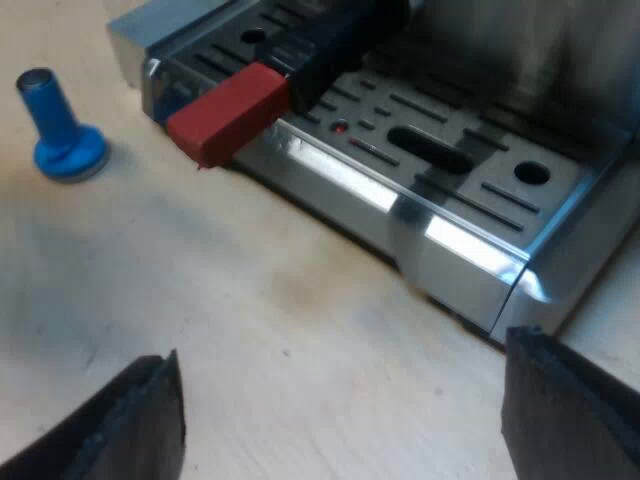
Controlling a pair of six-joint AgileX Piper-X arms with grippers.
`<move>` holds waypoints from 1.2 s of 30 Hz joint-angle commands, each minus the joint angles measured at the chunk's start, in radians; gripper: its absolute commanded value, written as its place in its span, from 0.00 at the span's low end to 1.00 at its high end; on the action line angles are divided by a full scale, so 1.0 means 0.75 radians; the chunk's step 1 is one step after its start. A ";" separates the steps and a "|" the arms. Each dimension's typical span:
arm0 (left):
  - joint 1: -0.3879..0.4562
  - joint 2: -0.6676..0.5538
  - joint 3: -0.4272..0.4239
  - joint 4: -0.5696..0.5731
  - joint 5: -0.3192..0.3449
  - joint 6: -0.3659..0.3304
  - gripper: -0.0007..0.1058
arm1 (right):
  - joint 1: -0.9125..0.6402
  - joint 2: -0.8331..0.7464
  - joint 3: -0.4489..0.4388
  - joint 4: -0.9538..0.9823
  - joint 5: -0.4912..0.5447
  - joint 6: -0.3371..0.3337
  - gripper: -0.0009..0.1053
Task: Grind coffee beans and then tamp
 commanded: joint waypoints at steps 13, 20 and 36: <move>-0.005 -0.007 -0.005 -0.027 0.019 -0.001 0.79 | 0.559 0.082 0.102 -0.250 0.567 0.261 0.41; -0.005 -0.007 -0.005 -0.027 0.019 -0.001 0.79 | 0.835 0.338 0.102 -0.469 0.844 0.311 0.35; -0.005 -0.007 -0.005 -0.027 0.019 -0.001 0.79 | 0.941 0.977 0.105 -1.096 1.202 0.449 0.27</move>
